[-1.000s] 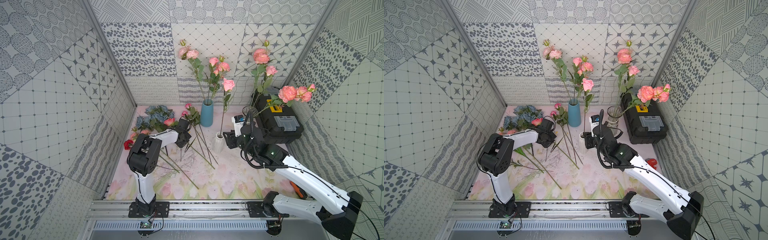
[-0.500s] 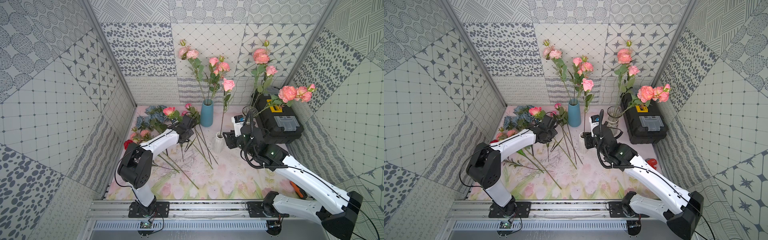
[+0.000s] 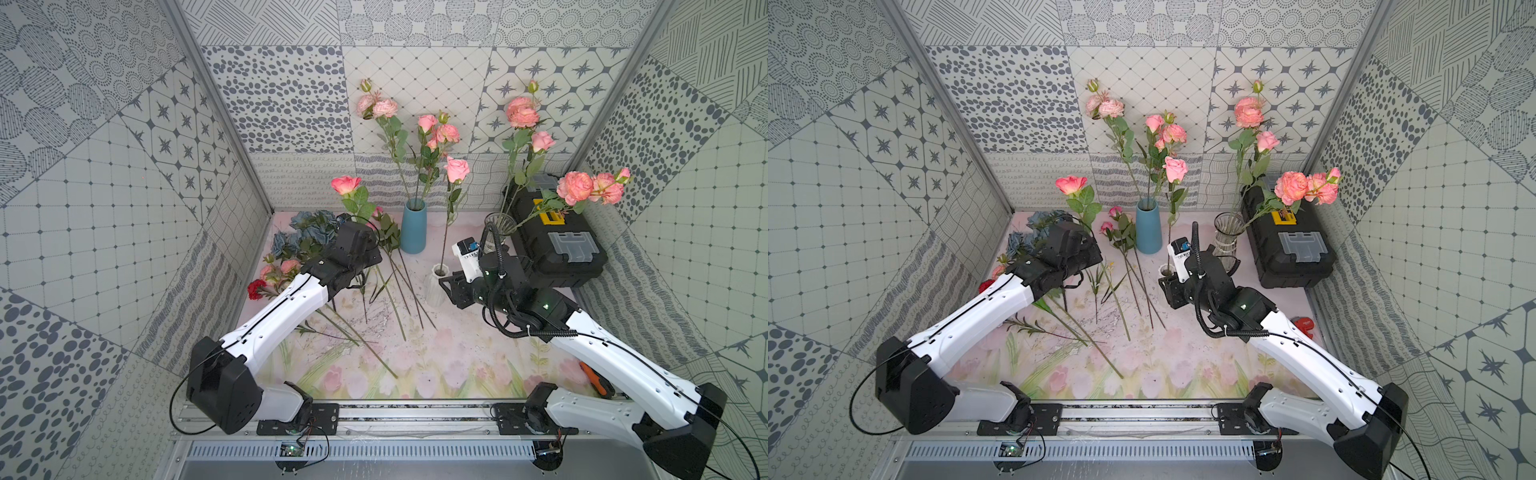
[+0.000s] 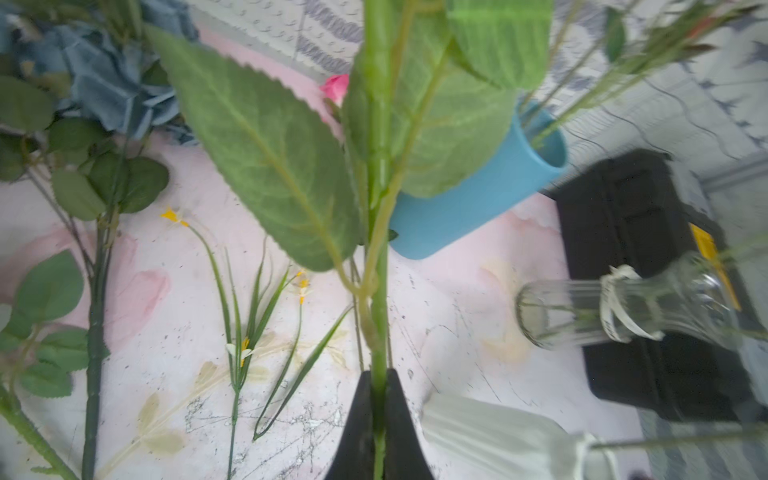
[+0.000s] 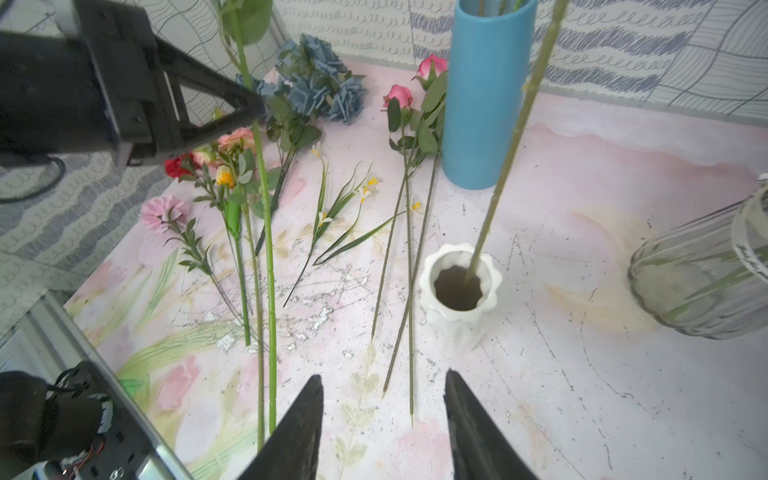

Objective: Place the pink flowers into the vase
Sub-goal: Pick up the flower at the center of the board.

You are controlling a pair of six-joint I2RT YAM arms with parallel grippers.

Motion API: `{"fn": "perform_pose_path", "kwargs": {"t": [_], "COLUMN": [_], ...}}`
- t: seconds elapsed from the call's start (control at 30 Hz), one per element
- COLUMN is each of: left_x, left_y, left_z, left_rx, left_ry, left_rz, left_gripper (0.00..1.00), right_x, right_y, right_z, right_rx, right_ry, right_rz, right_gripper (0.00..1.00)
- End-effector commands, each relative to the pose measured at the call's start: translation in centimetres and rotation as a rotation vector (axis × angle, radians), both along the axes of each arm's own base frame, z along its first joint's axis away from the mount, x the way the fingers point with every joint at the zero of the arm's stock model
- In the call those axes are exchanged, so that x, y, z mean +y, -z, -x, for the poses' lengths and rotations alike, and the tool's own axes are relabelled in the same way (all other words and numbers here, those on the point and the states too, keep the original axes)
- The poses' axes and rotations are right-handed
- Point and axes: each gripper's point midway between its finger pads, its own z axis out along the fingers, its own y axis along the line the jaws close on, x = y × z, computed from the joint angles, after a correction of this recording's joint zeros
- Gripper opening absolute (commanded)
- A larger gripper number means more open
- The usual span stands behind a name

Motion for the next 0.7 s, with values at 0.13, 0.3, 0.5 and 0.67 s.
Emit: {"fn": "perform_pose_path", "kwargs": {"t": [0.13, 0.3, 0.5, 0.67], "left_x": [-3.7, -4.1, -5.1, -5.6], "left_y": [-8.2, -10.3, -11.4, -11.3], "left_z": [5.5, 7.1, 8.0, 8.0], "left_rx": [-0.201, -0.221, -0.227, -0.215], "left_ry": [0.508, 0.601, 0.682, 0.710], "left_rz": [0.238, 0.380, 0.449, 0.468], "left_gripper": [0.03, 0.02, 0.02, 0.03], "right_x": [4.0, 7.1, 9.7, 10.8], "right_y": [-6.1, -7.7, -8.6, -8.7], "right_z": [2.6, 2.0, 1.1, 0.4], "right_rx": [-0.034, -0.013, 0.002, 0.010], "right_ry": [-0.218, -0.283, -0.332, -0.347], "right_rz": [-0.216, -0.332, -0.399, -0.401], "right_gripper": [0.47, 0.47, 0.47, 0.47]}}
